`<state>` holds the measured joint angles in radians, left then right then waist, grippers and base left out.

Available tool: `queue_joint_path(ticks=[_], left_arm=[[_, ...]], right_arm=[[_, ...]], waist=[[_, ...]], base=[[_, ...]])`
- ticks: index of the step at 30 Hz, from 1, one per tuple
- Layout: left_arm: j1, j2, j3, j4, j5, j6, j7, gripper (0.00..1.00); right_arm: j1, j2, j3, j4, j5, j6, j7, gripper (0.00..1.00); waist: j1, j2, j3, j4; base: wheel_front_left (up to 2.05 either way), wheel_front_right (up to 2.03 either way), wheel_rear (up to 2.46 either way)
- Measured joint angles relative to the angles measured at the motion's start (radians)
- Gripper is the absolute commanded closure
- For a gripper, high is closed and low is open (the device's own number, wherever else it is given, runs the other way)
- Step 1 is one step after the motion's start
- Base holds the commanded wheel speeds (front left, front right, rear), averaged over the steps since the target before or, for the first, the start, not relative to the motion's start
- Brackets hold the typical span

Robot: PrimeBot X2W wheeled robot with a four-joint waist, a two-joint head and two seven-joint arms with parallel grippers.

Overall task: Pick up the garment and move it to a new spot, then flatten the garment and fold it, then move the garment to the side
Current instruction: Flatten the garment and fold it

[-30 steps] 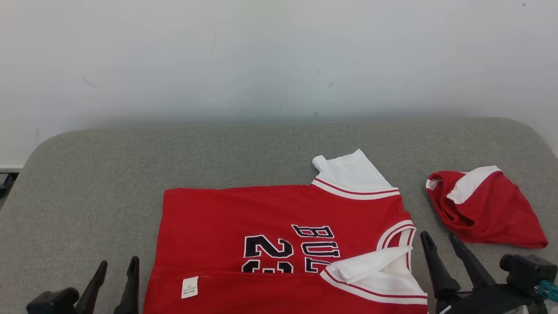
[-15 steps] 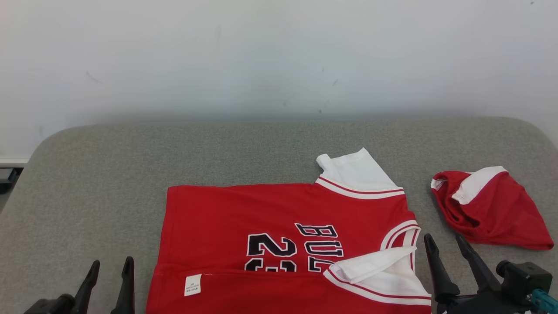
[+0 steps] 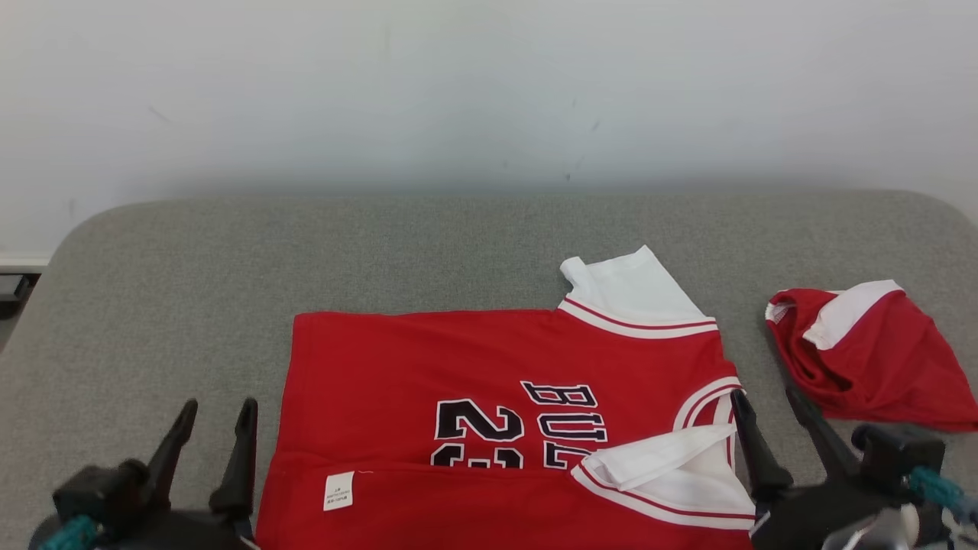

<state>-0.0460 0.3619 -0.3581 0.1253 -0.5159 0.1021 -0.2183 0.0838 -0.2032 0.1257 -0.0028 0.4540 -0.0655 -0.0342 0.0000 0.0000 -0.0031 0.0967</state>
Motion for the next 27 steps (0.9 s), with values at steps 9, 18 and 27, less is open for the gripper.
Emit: queue_joint_path(ticks=[9, 18, 27], left_arm=[[-0.283, 0.035, -0.041, 0.161, -0.066, -0.166, 0.14, 0.0], [-0.501, 0.026, -0.058, 0.343, -0.137, -0.217, 0.292, 0.0], [-0.658, -0.013, -0.112, 0.471, -0.189, -0.226, 0.397, 0.0]], right_arm=[[-0.313, -0.028, 0.023, 0.134, -0.003, 0.022, 0.109, 0.0], [-0.625, -0.022, 0.07, 0.306, -0.034, 0.023, 0.248, 0.0], [-0.853, -0.006, 0.111, 0.495, -0.073, 0.02, 0.341, 0.0]], waist=[[0.0001, 0.0001, 0.08, -0.002], [0.0002, 0.0001, 0.198, 0.003], [0.0003, 0.0002, 0.316, 0.021]], base=[[0.0, 0.0, 0.0], [0.0, 0.0, 0.0], [0.0, 0.0, 0.0]])
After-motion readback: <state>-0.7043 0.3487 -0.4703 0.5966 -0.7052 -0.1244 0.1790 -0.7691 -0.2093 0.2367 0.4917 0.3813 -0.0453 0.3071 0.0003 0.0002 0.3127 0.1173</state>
